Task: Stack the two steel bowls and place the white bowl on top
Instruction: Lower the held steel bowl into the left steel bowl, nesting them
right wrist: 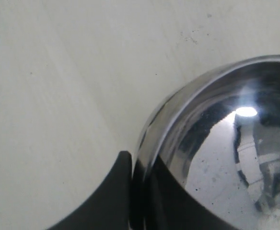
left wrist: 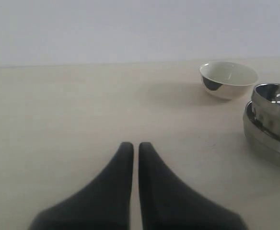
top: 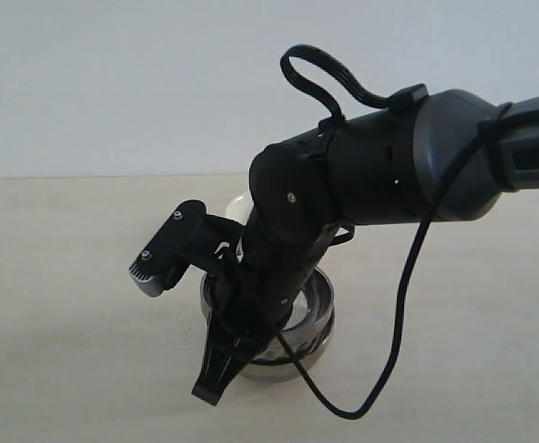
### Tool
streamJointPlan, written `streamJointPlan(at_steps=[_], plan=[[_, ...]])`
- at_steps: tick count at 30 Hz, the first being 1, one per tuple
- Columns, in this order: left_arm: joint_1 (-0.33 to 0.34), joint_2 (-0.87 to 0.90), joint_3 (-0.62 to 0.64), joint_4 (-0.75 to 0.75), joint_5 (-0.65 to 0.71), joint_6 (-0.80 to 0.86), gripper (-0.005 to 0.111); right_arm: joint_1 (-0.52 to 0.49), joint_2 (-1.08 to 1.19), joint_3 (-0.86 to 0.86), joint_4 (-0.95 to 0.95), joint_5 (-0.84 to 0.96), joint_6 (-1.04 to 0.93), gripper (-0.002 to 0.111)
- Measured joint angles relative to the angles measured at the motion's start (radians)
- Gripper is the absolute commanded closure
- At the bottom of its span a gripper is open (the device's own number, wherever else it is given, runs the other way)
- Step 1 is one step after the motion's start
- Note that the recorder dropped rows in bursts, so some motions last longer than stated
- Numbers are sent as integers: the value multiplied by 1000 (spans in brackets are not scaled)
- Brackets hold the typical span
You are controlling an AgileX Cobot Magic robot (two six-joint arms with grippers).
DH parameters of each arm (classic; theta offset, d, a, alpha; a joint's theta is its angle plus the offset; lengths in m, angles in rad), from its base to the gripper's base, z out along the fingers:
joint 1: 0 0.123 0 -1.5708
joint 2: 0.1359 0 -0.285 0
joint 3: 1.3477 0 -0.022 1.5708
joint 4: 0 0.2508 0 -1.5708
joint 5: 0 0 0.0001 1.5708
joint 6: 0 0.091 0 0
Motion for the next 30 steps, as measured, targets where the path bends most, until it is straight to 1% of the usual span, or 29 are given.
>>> streamJointPlan(at_steps=[3, 5, 8, 10, 12, 24, 27, 30], plan=[[0, 0, 0, 0, 0, 0, 103, 0, 0, 0, 0, 9, 2, 108], [0, 0, 0, 0, 0, 0, 103, 0, 0, 0, 0, 13, 4, 106], [0, 0, 0, 0, 0, 0, 103, 0, 0, 0, -4, 14, 13, 93], [0, 0, 0, 0, 0, 0, 103, 0, 0, 0, -6, 14, 17, 81], [0, 0, 0, 0, 0, 0, 103, 0, 0, 0, -6, 14, 17, 74], [0, 0, 0, 0, 0, 0, 103, 0, -7, 0, -9, 17, 21, 73], [0, 0, 0, 0, 0, 0, 103, 0, -51, 0, -15, 25, 23, 73], [0, 0, 0, 0, 0, 0, 103, 0, -116, 0, -20, 71, 35, 73]])
